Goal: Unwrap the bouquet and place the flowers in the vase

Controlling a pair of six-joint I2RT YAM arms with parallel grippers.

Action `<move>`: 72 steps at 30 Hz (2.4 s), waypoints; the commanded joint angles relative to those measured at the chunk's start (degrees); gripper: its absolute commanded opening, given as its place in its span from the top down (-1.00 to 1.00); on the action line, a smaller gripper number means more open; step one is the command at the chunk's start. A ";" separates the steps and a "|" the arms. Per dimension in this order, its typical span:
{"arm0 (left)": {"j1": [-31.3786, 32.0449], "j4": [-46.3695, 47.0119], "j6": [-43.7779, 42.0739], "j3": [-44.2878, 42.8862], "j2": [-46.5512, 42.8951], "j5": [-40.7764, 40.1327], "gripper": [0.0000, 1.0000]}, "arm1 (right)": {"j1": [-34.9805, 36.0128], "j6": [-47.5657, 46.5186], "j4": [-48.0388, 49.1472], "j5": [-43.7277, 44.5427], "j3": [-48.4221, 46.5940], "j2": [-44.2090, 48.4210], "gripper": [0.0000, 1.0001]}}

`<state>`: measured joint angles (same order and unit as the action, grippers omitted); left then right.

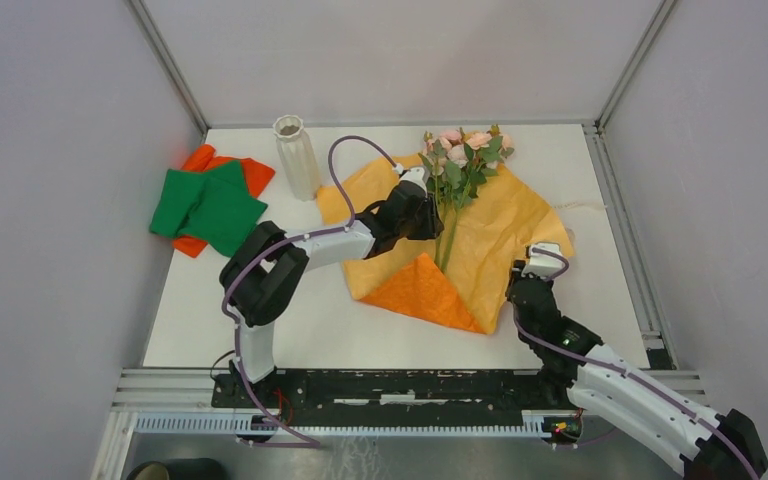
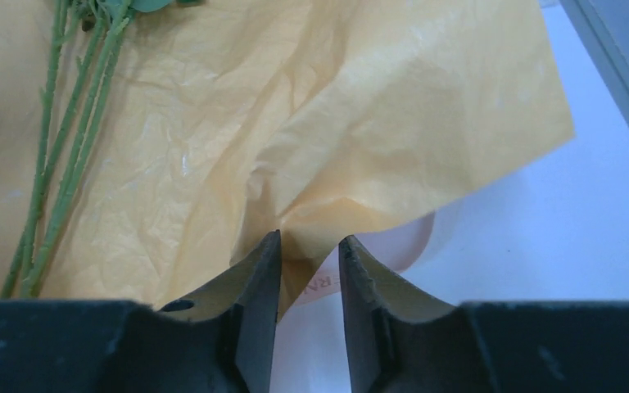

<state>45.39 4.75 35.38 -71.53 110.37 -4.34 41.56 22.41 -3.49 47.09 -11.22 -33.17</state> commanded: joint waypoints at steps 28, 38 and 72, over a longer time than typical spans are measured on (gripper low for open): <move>-1.55 5.88 1.19 10.01 -4.84 -2.23 0.14 | -9.38 -3.32 9.69 -0.75 -2.22 -14.47 1.00; -2.06 5.57 0.75 10.44 -5.70 -2.36 0.15 | -17.72 -5.76 14.22 -7.85 -9.53 -29.01 1.00; -3.27 6.41 1.36 11.69 -7.99 -1.89 0.02 | -17.51 -2.84 10.29 -21.98 -5.62 -7.69 -0.34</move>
<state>42.44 8.78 35.35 -59.88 104.81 -5.89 24.10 17.76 8.54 28.47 -17.21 -40.16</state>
